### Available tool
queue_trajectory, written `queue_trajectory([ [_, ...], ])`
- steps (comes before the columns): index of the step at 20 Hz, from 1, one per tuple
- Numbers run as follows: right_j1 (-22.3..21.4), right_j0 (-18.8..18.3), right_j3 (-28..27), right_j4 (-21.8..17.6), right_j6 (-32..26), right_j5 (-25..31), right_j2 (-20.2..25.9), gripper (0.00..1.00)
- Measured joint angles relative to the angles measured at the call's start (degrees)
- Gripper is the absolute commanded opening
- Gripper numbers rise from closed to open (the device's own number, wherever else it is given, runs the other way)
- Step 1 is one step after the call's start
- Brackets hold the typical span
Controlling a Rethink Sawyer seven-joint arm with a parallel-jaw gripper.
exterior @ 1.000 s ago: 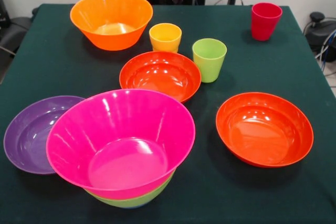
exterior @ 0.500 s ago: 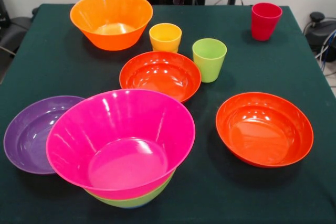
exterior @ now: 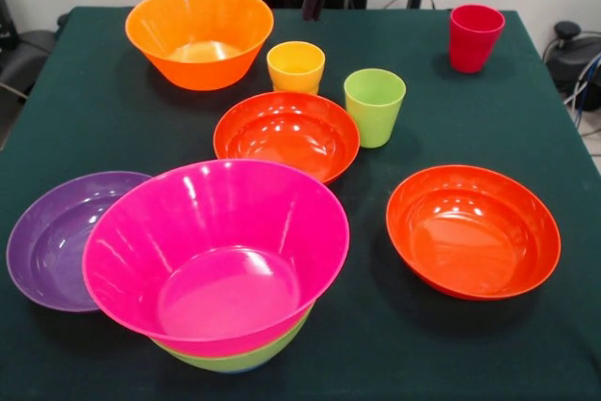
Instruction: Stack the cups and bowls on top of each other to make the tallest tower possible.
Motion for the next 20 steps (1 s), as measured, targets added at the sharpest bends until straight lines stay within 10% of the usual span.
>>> queue_trajectory([
  [20,0.6,0.0,2.0,0.4,0.5,-3.8,0.0,1.0],
])
